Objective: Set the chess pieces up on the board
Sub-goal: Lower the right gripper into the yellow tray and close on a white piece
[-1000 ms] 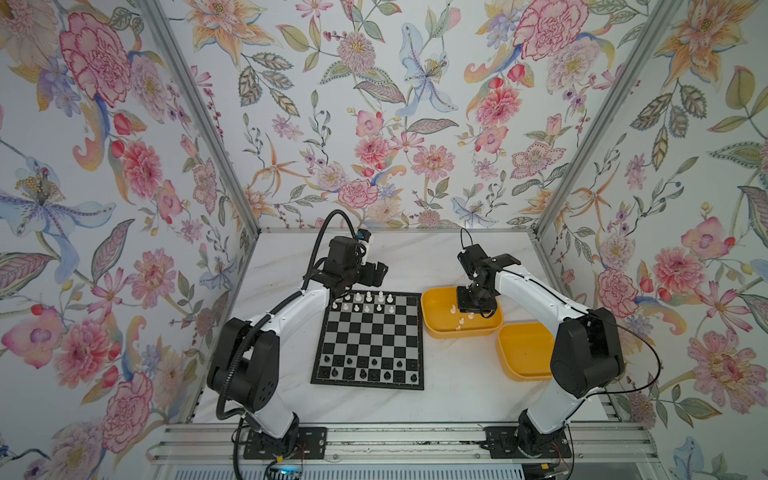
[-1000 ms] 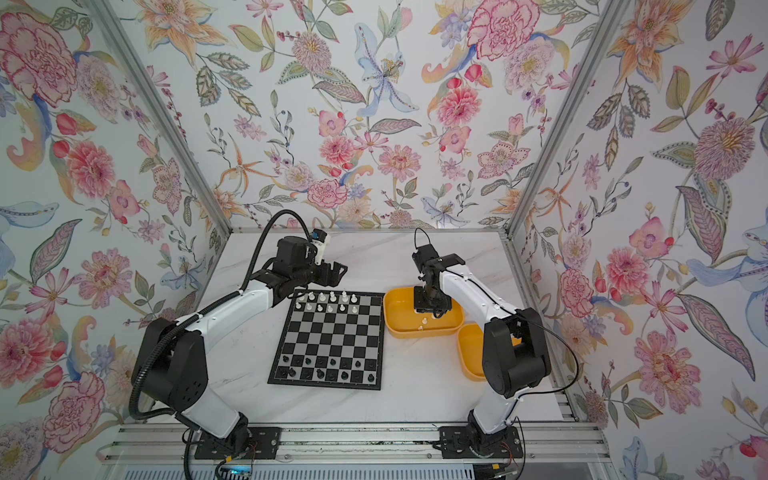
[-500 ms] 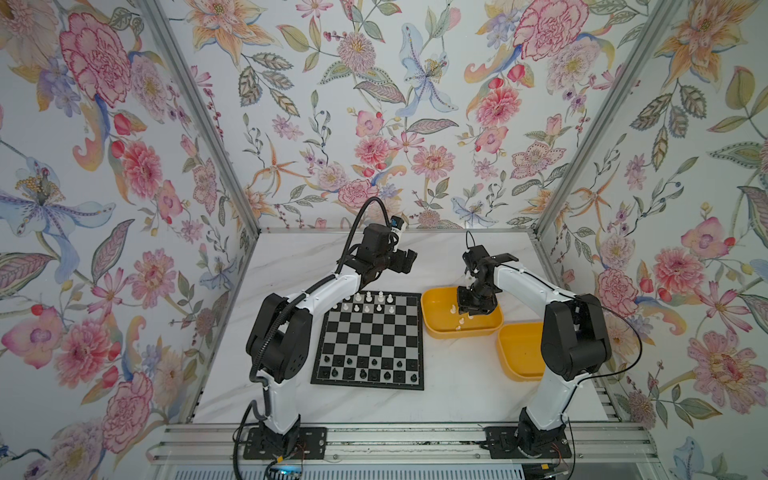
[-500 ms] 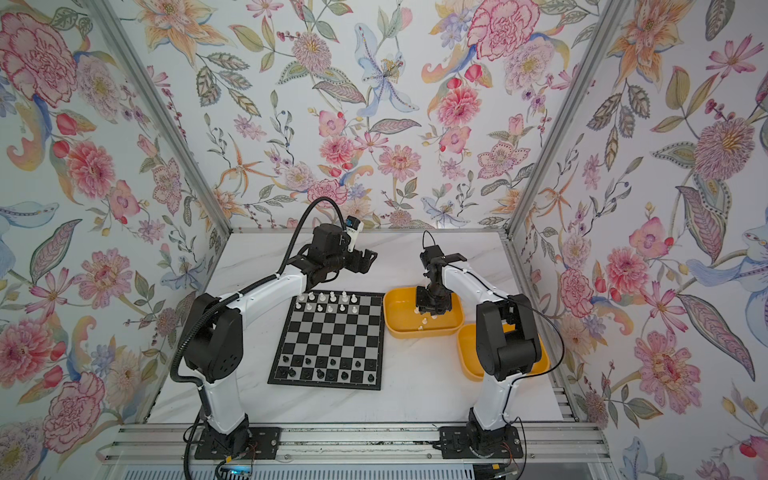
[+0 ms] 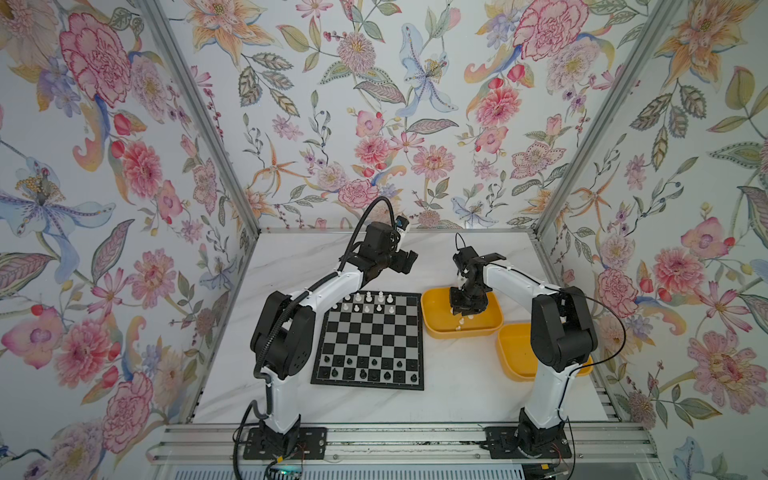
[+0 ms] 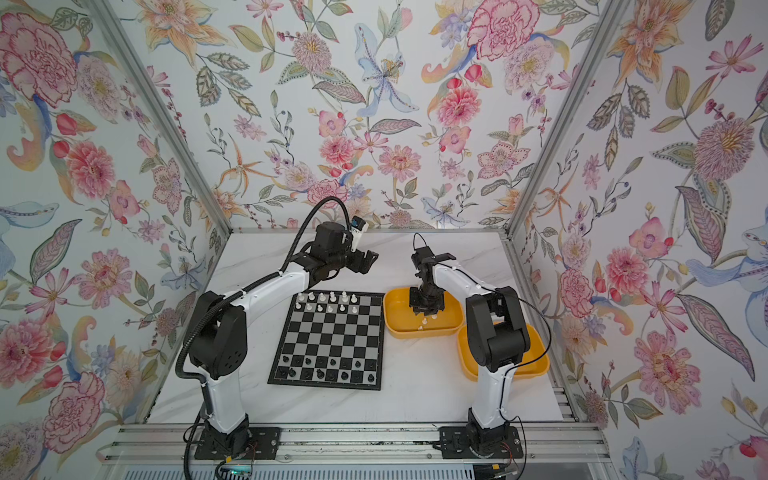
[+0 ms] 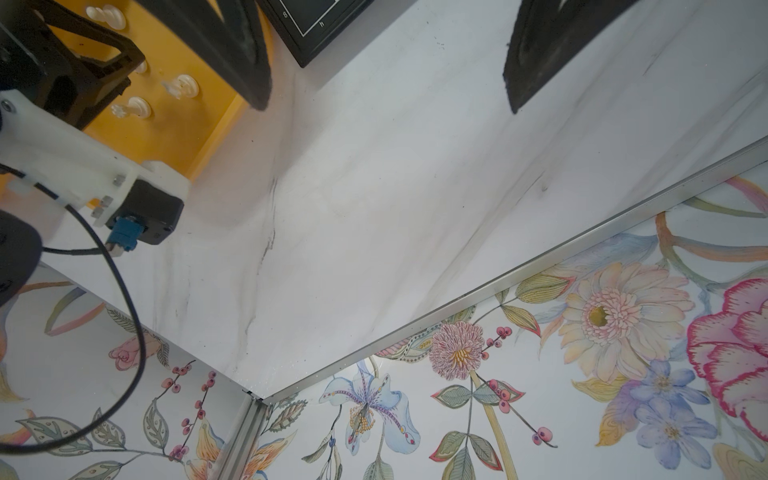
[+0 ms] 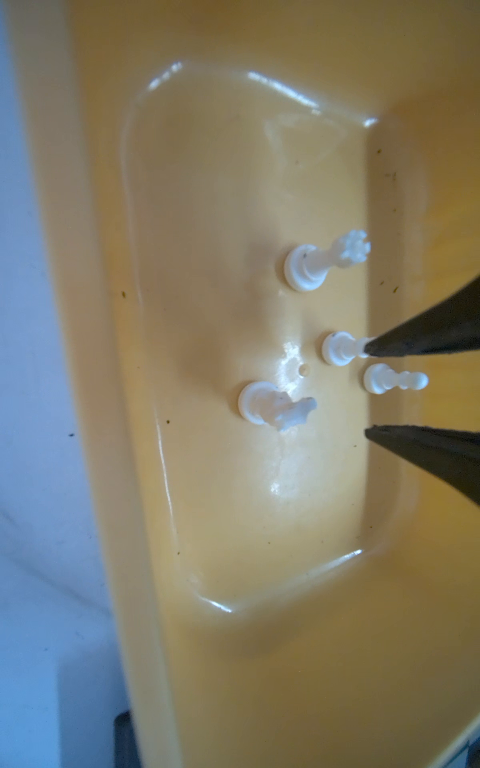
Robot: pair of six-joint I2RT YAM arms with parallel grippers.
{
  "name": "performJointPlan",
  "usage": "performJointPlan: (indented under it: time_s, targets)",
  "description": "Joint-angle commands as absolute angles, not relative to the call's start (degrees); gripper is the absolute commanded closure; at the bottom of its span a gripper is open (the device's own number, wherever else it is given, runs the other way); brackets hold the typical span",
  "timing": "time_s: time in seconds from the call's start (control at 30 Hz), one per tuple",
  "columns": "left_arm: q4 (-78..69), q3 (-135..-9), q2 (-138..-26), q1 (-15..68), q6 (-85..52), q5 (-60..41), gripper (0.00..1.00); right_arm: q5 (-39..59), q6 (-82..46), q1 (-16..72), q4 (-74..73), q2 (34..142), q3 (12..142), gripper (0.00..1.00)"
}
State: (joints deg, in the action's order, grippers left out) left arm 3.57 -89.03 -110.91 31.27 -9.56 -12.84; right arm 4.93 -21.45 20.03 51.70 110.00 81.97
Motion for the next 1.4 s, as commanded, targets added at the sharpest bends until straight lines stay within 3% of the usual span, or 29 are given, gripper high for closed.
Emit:
performJointPlan:
  time_s: [0.0, 0.43, 0.87, 1.37]
  targets:
    - [4.28, -89.84, -111.02, 30.76, -7.87, -12.92, 0.11, 2.8, -22.08, 20.39, 52.38, 110.72, 83.06, 0.69]
    - [3.28, -88.86, -110.48, 30.56, -8.35, -12.49, 0.12, 1.13, -19.71, 20.33, 52.37, 113.04, 87.08, 0.69]
    - [3.25, -89.5, -110.74, 29.98, -8.37, -11.95, 0.12, 1.69, -18.39, 20.36, 52.43, 116.61, 90.55, 0.78]
    - [3.46, -89.65, -110.83, 29.23, -8.53, -11.87, 0.12, 2.36, -17.93, 20.41, 52.68, 117.67, 90.53, 0.79]
